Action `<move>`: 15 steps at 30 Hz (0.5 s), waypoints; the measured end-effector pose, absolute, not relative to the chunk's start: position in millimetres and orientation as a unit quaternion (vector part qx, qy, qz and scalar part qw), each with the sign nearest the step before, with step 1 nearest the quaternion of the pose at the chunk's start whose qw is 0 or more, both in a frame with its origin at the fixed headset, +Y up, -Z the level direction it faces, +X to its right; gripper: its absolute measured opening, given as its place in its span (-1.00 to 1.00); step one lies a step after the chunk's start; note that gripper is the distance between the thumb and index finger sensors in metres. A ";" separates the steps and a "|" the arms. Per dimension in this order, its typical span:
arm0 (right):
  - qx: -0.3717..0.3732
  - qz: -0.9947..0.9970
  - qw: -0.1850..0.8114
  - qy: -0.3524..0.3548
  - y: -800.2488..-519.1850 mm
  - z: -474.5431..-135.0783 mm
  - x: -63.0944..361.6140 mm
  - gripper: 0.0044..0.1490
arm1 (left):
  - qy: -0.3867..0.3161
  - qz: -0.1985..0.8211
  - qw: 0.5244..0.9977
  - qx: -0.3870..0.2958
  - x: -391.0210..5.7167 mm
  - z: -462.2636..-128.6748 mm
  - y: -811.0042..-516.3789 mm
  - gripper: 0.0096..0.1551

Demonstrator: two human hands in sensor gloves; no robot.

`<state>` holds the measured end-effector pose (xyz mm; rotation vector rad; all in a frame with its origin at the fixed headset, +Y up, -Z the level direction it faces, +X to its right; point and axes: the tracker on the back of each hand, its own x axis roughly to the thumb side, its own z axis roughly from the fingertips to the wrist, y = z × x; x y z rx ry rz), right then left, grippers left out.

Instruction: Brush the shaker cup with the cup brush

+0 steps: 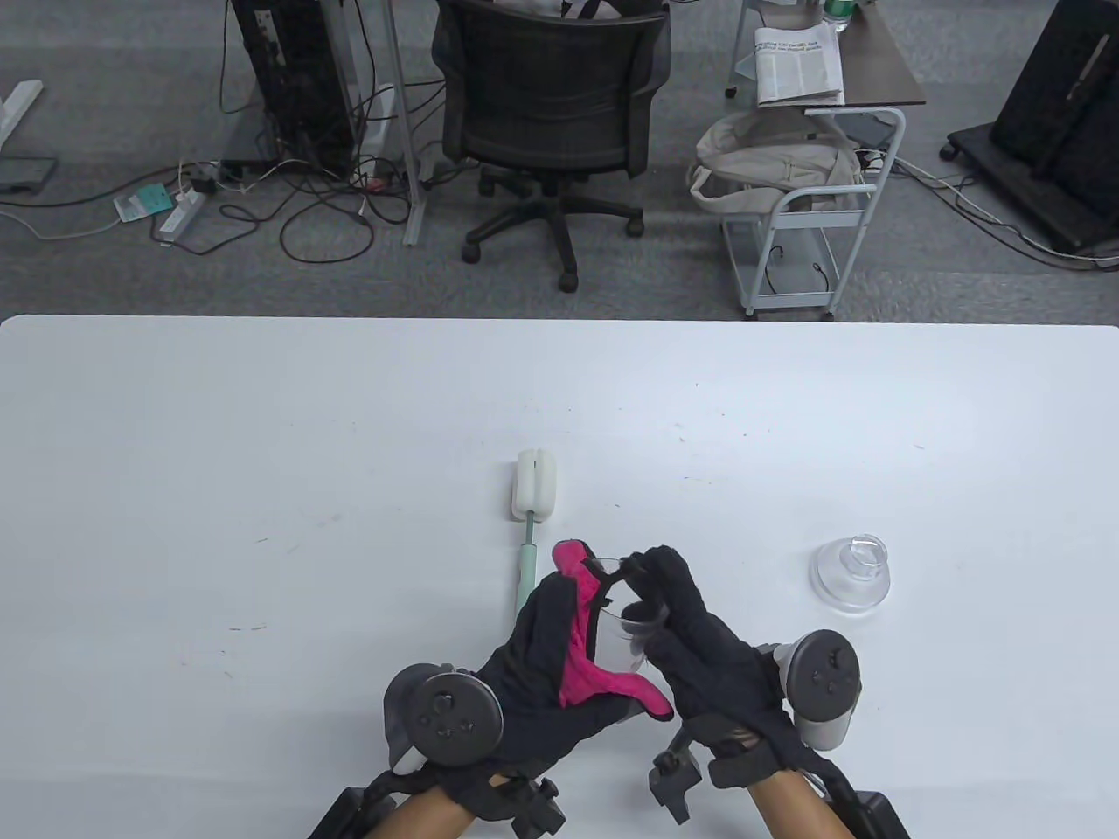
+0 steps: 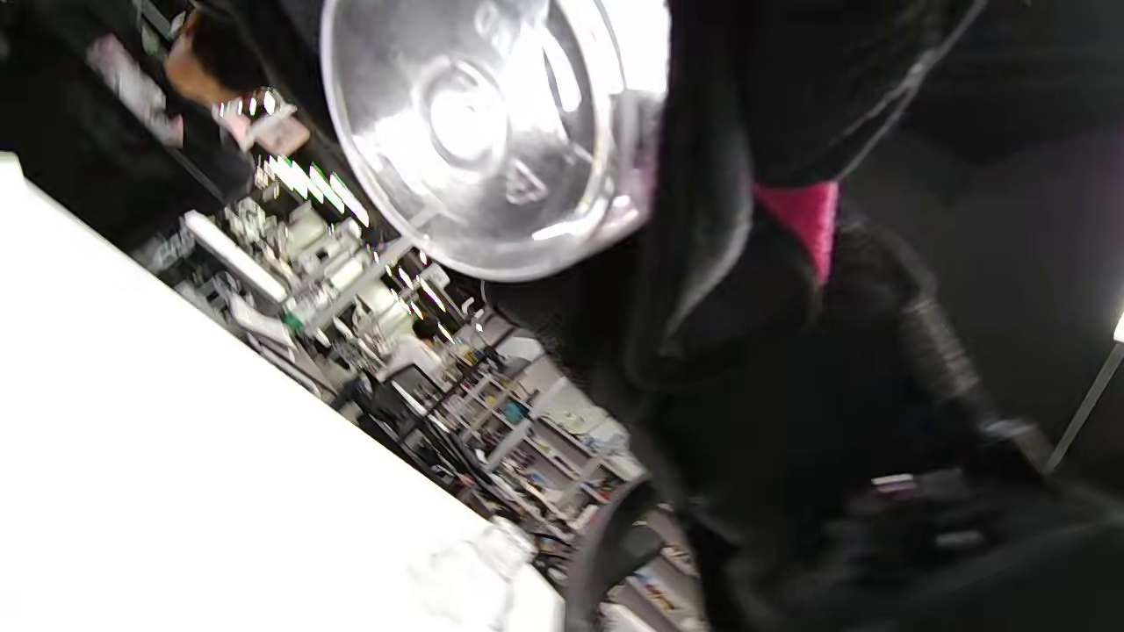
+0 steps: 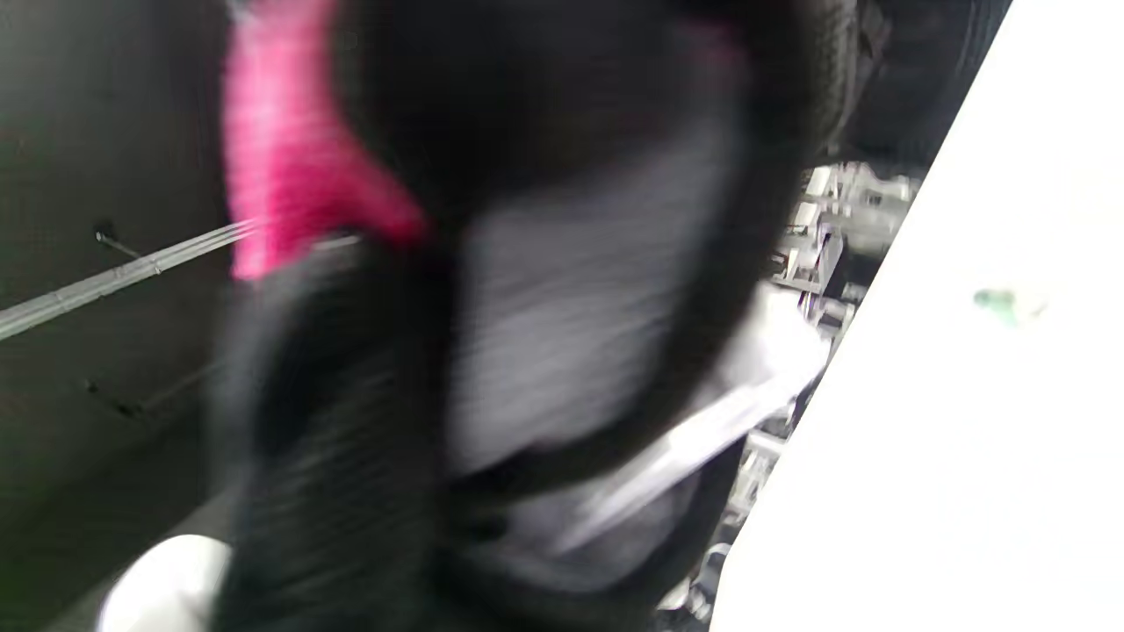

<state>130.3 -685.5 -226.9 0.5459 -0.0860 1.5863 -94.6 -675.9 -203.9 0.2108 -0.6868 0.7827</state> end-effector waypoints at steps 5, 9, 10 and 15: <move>0.246 0.705 0.665 -0.012 -689.0 -227.8 125.6 0.43 | -0.355 0.180 0.899 0.184 -76.1 -181.3 -668.0 0.20; 0.254 0.654 0.709 0.068 -699.0 -233.6 125.5 0.45 | -0.380 0.290 0.866 0.144 -80.1 -185.1 -664.5 0.21; 0.263 0.651 0.709 0.073 -697.5 -233.9 125.3 0.44 | -0.375 0.355 0.848 0.123 -83.3 -188.3 -666.4 0.20; 0.268 0.664 0.697 0.042 -695.5 -232.3 127.2 0.36 | -0.353 0.493 0.795 0.038 -86.1 -199.5 -678.1 0.21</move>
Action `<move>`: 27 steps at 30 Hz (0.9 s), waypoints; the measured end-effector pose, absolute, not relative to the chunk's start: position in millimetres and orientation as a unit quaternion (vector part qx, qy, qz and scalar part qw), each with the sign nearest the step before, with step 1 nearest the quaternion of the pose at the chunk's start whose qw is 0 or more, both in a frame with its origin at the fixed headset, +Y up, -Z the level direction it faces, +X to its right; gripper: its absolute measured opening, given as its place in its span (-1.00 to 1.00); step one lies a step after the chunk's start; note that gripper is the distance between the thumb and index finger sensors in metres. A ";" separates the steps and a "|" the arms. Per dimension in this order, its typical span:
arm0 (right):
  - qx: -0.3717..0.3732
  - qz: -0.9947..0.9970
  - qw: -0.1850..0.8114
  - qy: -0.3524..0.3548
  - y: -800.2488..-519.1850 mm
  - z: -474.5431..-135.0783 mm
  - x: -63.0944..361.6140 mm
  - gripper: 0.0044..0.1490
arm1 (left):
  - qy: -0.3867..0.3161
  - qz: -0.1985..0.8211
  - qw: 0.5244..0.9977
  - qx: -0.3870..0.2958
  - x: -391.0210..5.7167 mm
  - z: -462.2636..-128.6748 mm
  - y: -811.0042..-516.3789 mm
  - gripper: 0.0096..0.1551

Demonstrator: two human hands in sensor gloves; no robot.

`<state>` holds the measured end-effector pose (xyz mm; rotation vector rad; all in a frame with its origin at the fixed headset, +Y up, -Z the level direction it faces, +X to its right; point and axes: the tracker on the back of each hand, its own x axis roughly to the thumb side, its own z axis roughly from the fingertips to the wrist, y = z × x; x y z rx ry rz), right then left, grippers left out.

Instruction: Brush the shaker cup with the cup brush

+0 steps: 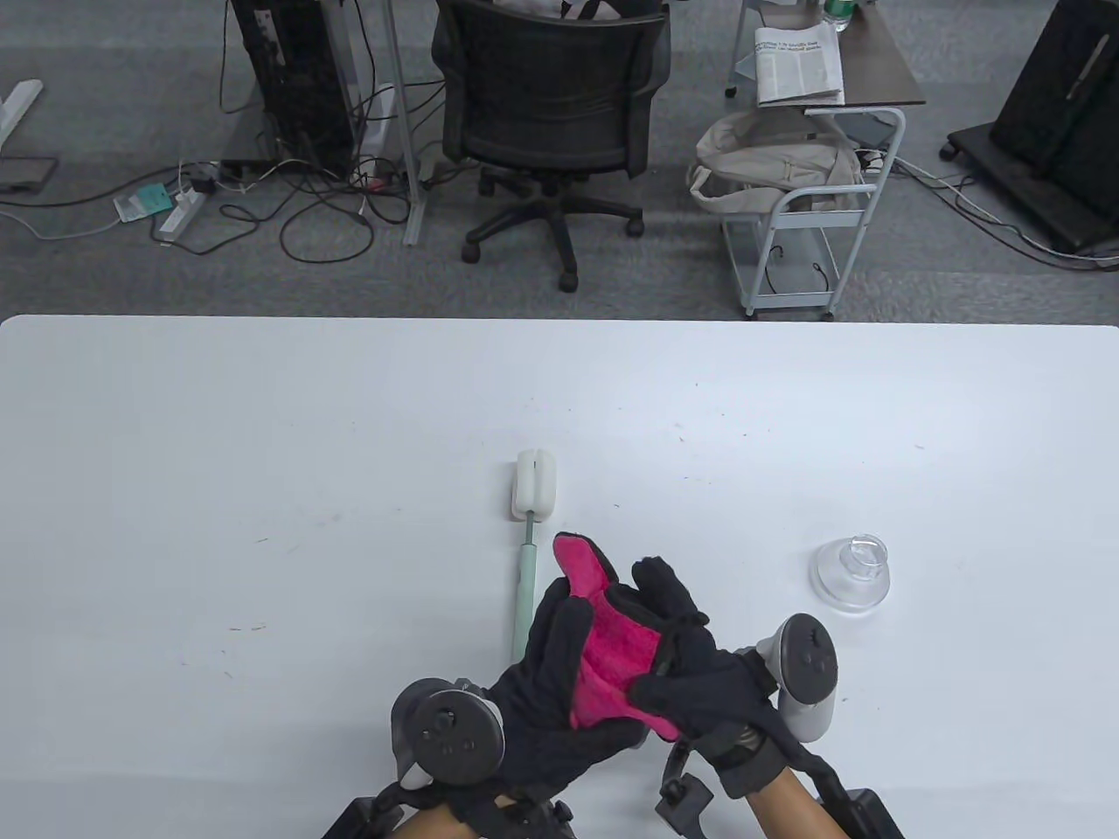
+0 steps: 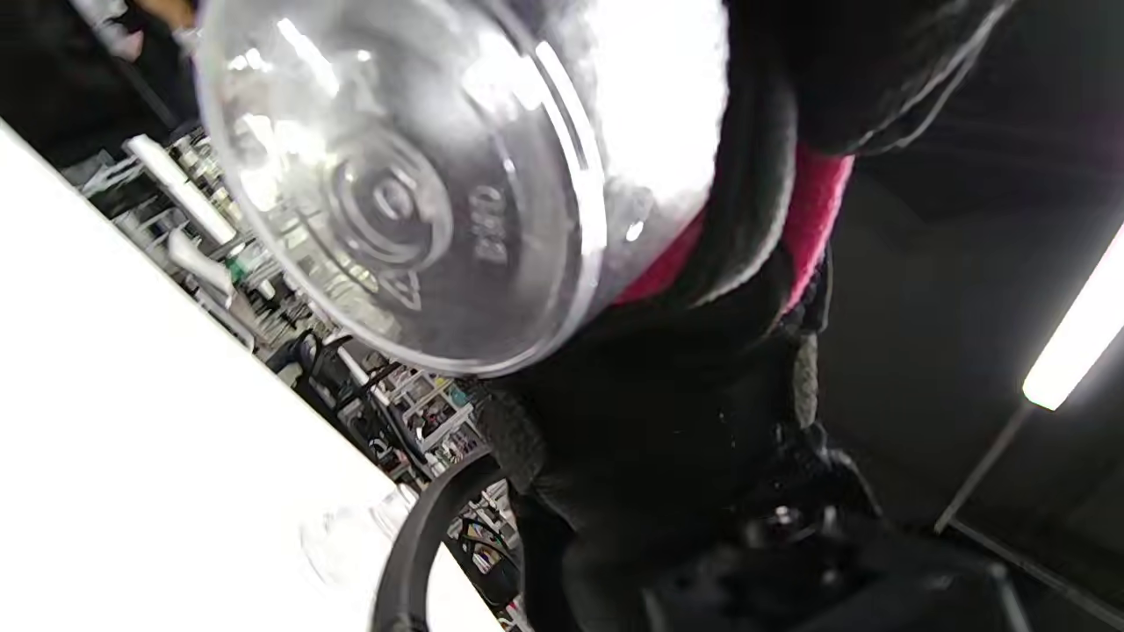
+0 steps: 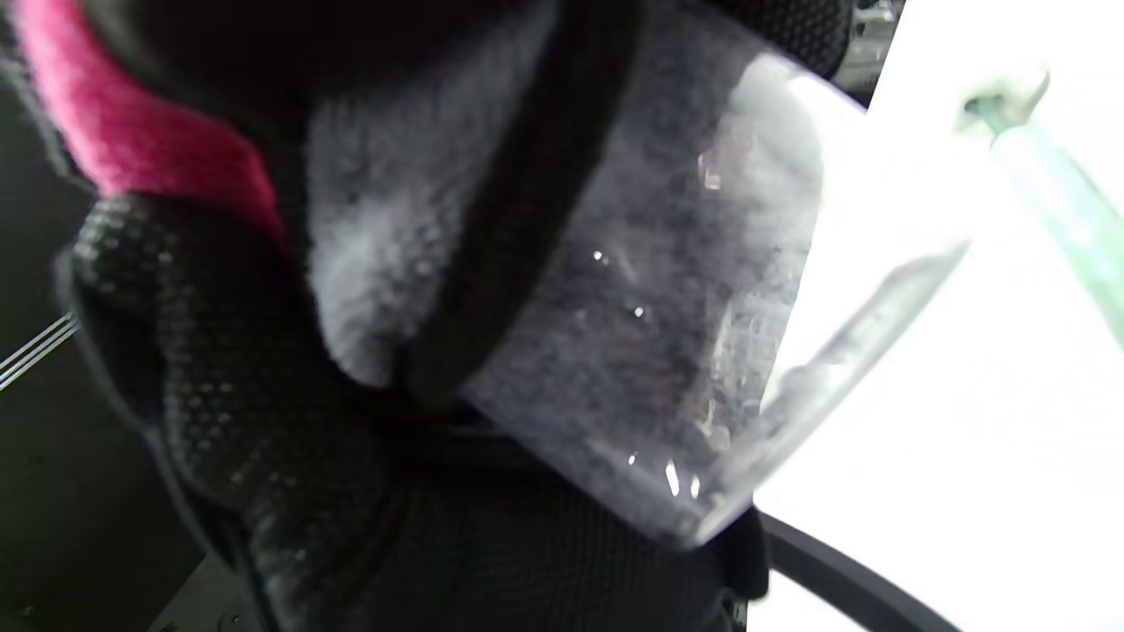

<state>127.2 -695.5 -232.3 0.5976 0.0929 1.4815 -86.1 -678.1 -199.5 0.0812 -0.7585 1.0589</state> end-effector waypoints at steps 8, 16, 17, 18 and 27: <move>0.262 0.660 0.704 0.018 -693.8 -231.8 130.6 0.18 | -0.328 0.632 0.700 -0.060 -90.6 -215.5 -695.2 0.15; 0.252 0.659 0.707 -0.040 -691.5 -230.3 136.0 -0.04 | -0.293 0.661 0.671 -0.162 -80.6 -213.1 -704.8 0.21; 0.253 0.670 0.696 -0.052 -690.6 -229.6 135.9 -0.04 | -0.306 0.660 0.669 -0.155 -78.2 -211.4 -703.3 0.21; 0.245 0.694 0.672 -0.082 -688.7 -228.9 135.7 -0.05 | -0.306 0.657 0.677 -0.129 -76.5 -209.5 -701.3 0.22; 0.236 0.670 0.703 -0.039 -684.8 -224.3 130.5 -0.11 | -0.340 0.457 0.817 0.094 -91.3 -193.2 -668.3 0.15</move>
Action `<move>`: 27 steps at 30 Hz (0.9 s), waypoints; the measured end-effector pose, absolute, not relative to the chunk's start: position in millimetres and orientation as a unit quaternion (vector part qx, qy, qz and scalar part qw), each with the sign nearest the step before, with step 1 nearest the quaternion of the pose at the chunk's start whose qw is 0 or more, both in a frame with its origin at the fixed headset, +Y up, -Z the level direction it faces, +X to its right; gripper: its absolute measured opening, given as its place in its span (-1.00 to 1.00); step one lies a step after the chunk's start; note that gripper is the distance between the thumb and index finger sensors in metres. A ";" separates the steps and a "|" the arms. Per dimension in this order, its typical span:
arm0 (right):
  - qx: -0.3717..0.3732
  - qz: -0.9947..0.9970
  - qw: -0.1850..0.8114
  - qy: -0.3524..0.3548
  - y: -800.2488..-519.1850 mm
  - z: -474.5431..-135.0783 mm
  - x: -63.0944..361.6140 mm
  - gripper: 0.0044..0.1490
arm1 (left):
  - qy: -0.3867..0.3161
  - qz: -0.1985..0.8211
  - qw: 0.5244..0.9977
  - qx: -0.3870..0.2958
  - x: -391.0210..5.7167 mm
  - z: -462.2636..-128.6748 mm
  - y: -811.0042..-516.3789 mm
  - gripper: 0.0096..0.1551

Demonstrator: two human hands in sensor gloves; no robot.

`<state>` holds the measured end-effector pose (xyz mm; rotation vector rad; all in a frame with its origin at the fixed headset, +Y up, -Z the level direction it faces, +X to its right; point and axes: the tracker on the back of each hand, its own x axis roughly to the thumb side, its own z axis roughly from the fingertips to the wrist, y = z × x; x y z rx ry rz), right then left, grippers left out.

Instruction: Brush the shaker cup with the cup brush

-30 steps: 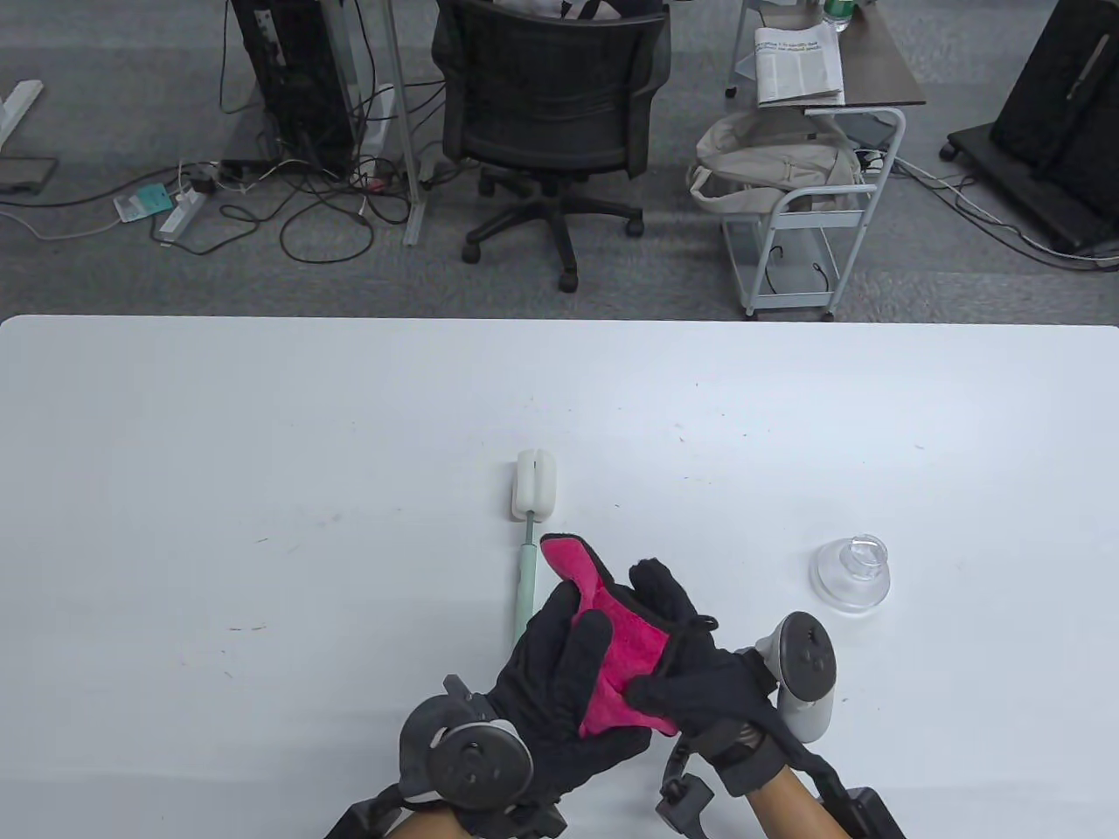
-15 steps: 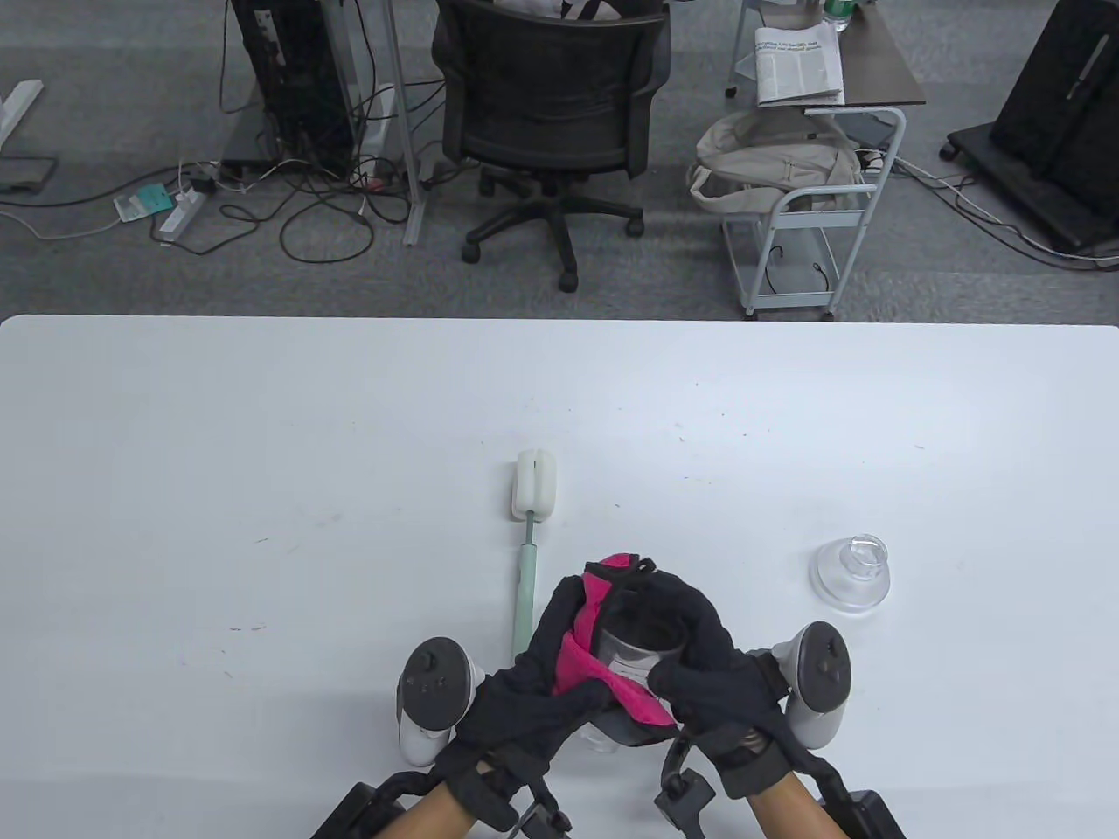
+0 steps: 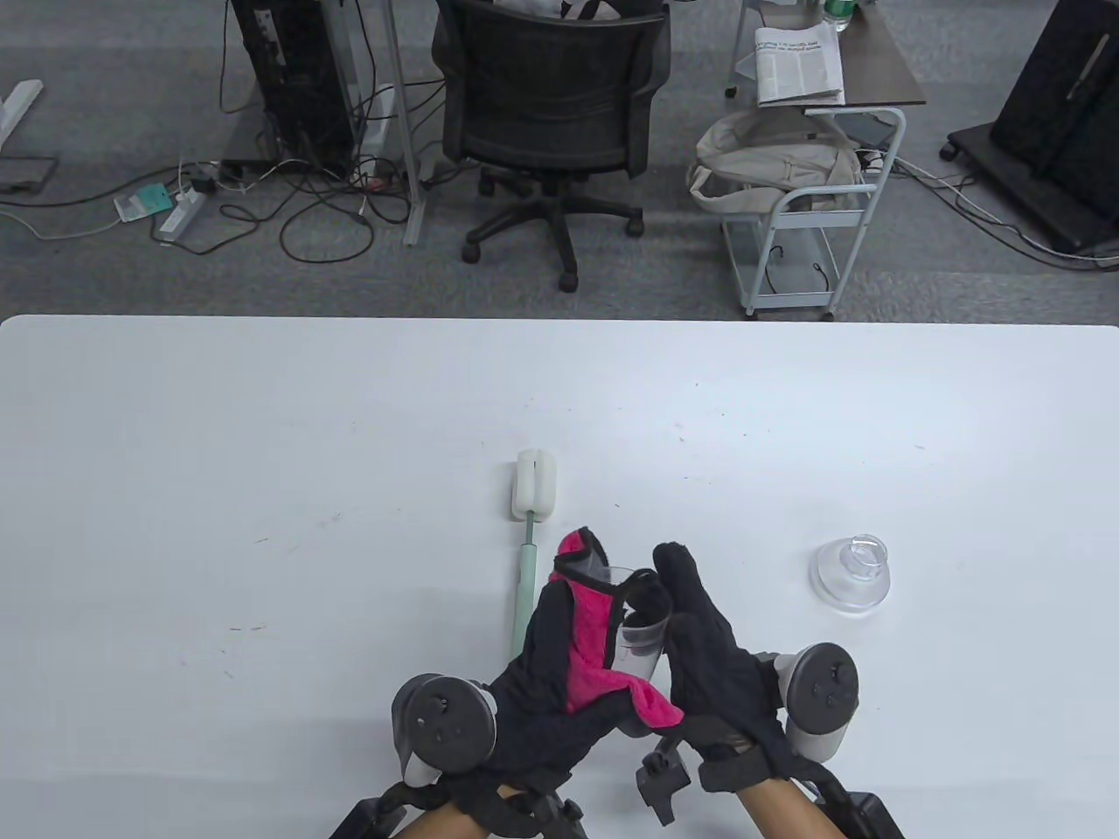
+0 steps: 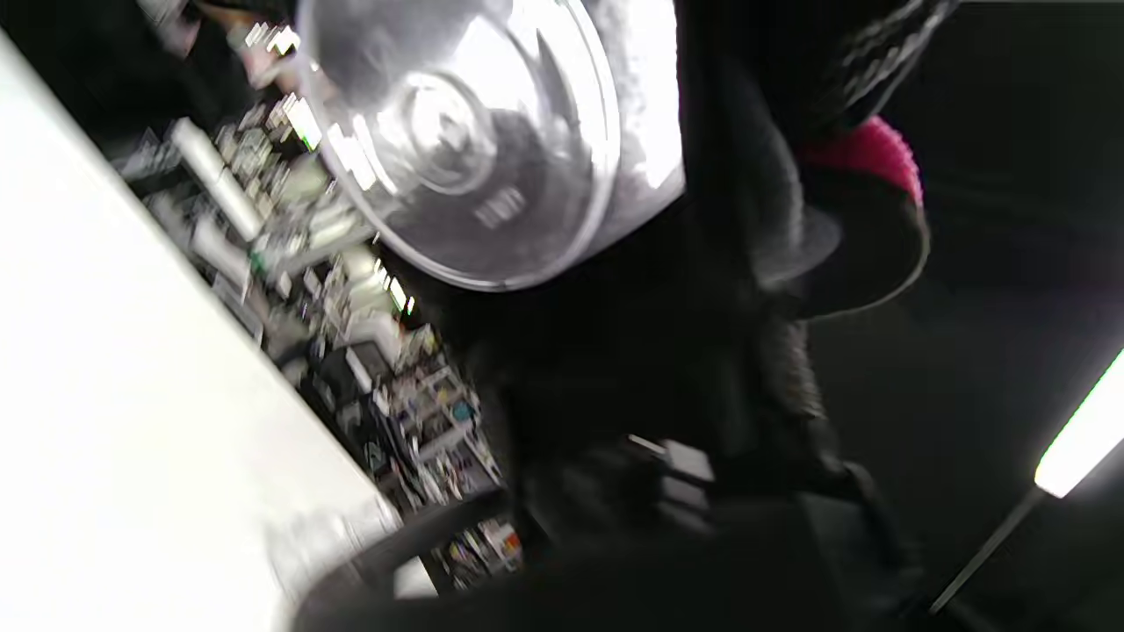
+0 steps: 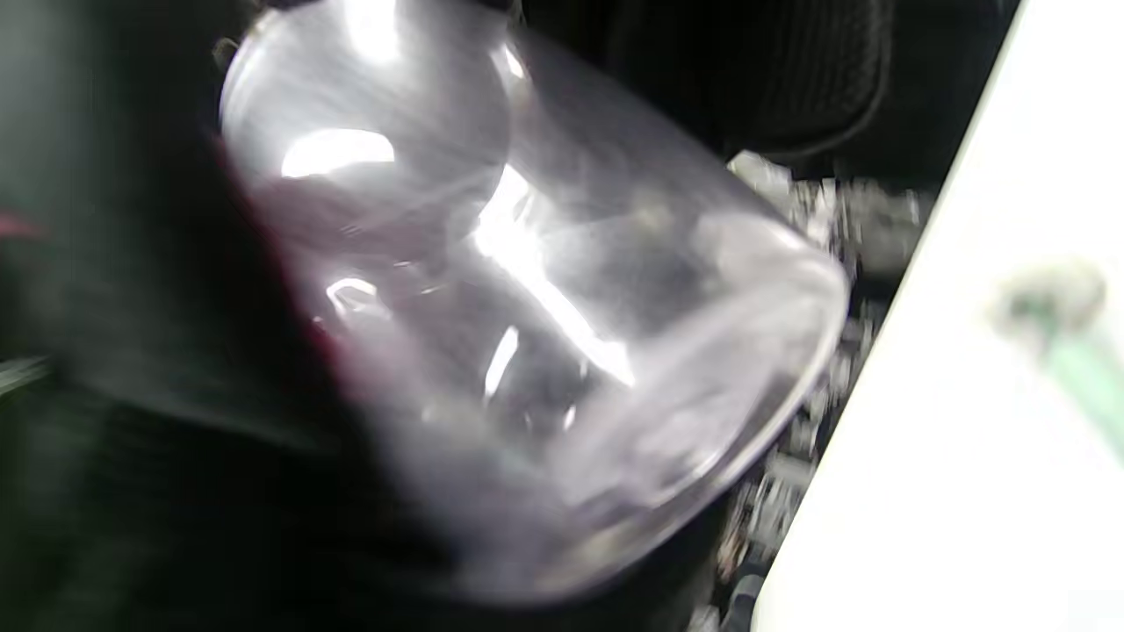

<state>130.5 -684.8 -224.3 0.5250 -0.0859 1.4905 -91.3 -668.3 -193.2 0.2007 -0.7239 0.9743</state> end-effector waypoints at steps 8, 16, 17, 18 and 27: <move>0.261 0.559 0.777 0.127 -699.9 -228.2 118.3 0.17 | -0.380 0.382 0.834 0.118 -101.0 -203.0 -669.2 0.18; 0.296 0.670 0.677 -0.071 -678.3 -214.9 120.8 -0.10 | -0.338 0.644 0.677 -0.113 -94.0 -222.5 -701.7 0.19; 0.304 0.671 0.672 -0.076 -676.8 -213.9 121.1 -0.14 | -0.343 0.650 0.668 -0.118 -93.0 -223.0 -702.2 0.19; 0.309 0.667 0.674 -0.075 -675.0 -212.0 120.9 -0.17 | -0.354 0.660 0.650 -0.127 -92.1 -223.7 -702.8 0.19; 0.244 0.748 0.590 -0.182 -672.1 -213.4 133.6 -0.09 | -0.359 0.545 0.758 0.000 -80.8 -206.8 -692.4 0.26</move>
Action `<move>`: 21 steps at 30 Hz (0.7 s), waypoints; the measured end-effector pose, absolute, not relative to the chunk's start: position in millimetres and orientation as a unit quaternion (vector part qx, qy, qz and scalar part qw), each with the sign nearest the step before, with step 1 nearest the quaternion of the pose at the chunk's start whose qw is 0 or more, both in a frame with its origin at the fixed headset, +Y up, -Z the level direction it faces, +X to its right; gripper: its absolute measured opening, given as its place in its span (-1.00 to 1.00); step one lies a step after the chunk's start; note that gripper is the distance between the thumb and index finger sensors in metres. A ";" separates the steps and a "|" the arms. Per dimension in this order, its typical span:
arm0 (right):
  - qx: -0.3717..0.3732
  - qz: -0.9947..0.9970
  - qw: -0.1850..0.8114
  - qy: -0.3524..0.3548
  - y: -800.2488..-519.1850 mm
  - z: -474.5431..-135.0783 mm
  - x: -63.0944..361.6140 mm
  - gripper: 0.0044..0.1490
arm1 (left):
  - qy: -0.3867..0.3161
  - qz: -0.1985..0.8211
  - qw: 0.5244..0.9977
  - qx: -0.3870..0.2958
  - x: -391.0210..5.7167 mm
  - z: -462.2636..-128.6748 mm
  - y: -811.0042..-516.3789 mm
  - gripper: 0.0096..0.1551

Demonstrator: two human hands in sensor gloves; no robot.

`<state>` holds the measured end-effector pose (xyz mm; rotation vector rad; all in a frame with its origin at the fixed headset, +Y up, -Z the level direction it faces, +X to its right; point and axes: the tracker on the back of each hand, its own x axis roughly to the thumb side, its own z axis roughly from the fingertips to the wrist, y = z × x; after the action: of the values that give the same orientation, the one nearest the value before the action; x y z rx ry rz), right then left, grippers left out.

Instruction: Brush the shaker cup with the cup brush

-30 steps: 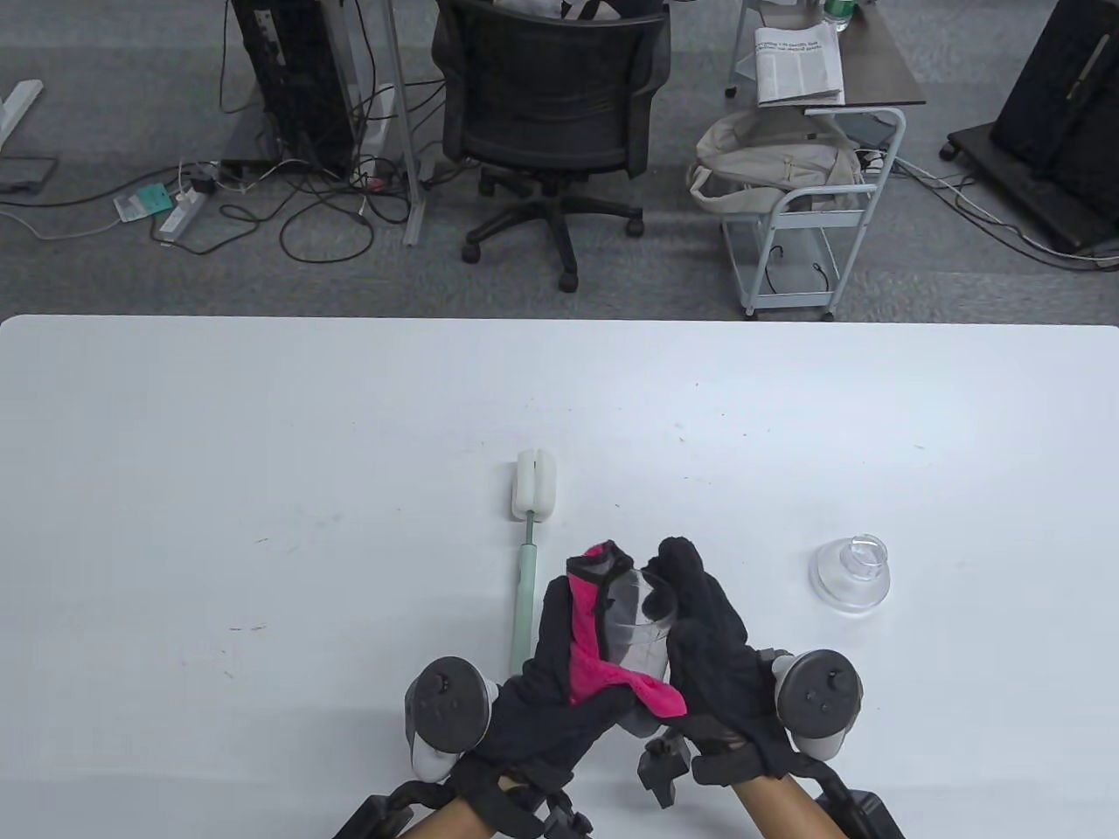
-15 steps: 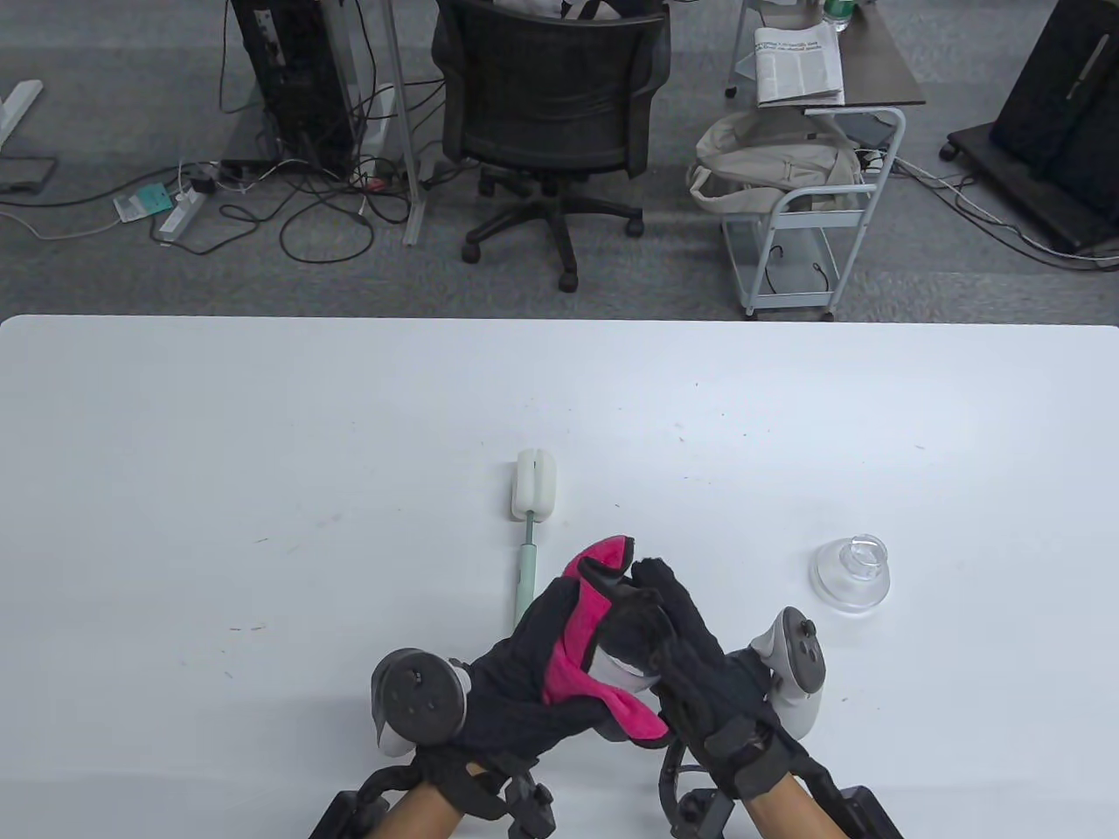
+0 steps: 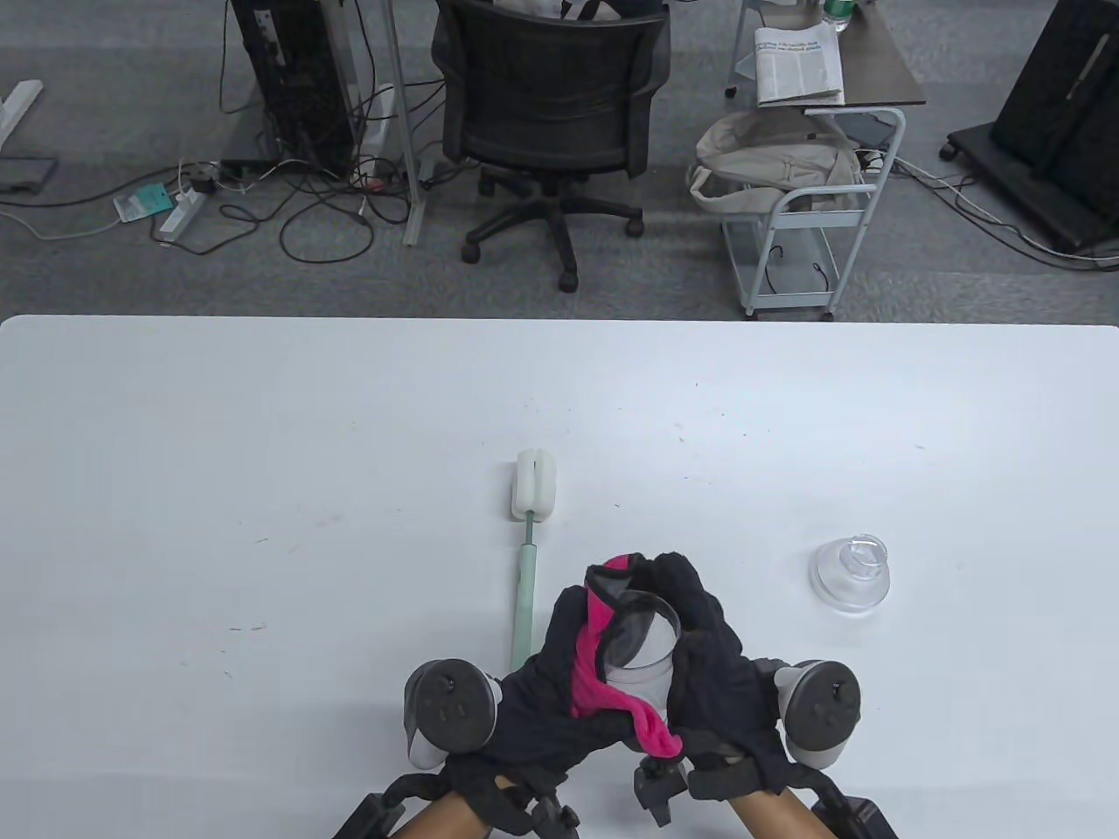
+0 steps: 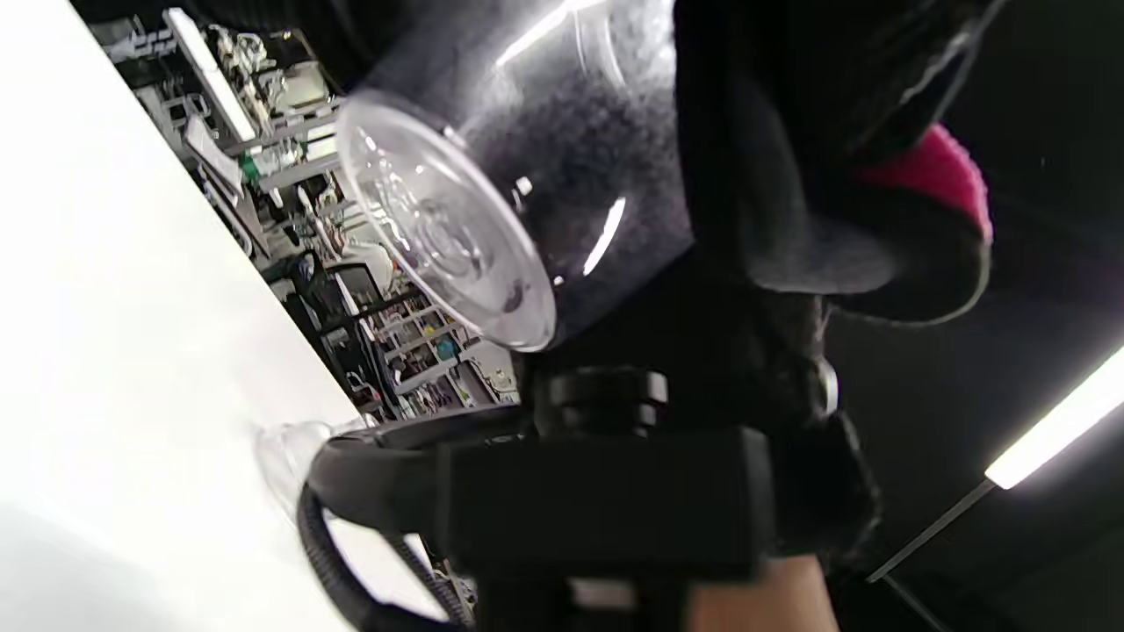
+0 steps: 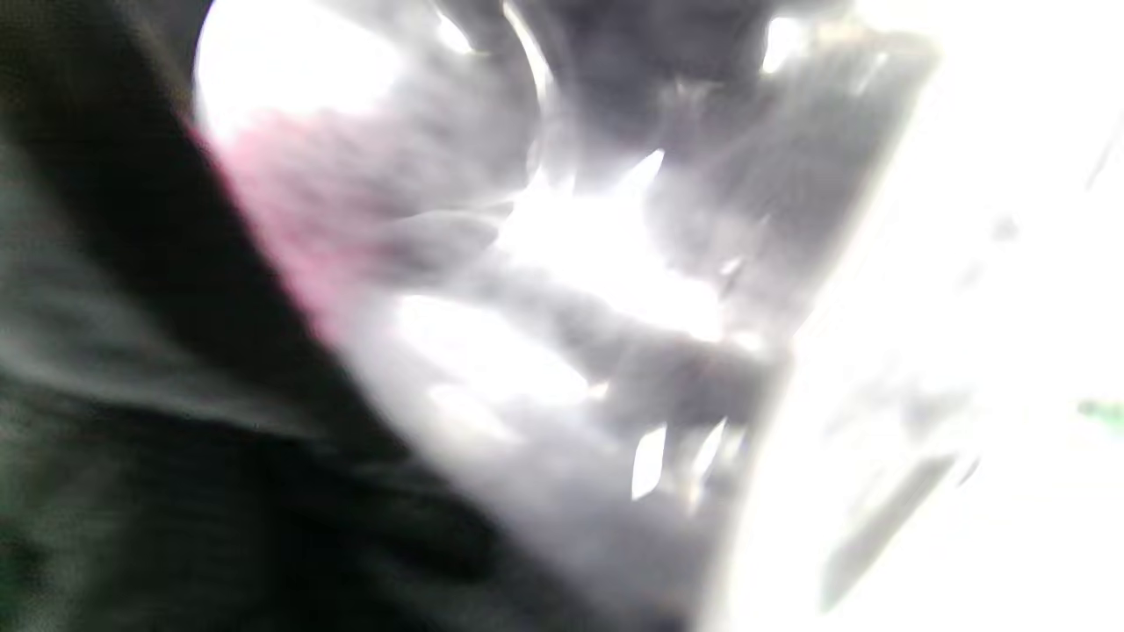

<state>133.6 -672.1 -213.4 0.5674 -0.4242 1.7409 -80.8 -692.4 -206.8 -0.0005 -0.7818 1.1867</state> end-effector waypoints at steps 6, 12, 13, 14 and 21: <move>0.223 0.743 0.611 -0.160 -673.8 -214.0 132.5 -0.11 | -0.348 0.483 0.800 0.074 -82.8 -199.6 -681.1 0.22; 0.243 0.655 0.713 0.067 -697.8 -224.6 117.1 0.10 | -0.349 0.345 0.859 0.145 -90.9 -198.4 -667.6 0.27; 0.231 0.645 0.724 0.078 -701.5 -225.9 116.5 0.01 | -0.355 0.323 0.864 0.154 -91.7 -196.6 -665.4 0.27; 0.205 0.615 0.755 0.102 -705.6 -226.6 115.8 -0.09 | -0.364 0.292 0.870 0.163 -91.4 -194.7 -663.2 0.27; 0.142 0.584 0.798 0.053 -692.7 -226.3 129.7 -0.24 | -0.369 0.224 0.882 0.188 -99.2 -194.4 -656.7 0.16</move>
<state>129.7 -692.7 -226.3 0.3042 0.1146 1.2536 -99.2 -656.7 -194.4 0.3925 -0.7676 0.4661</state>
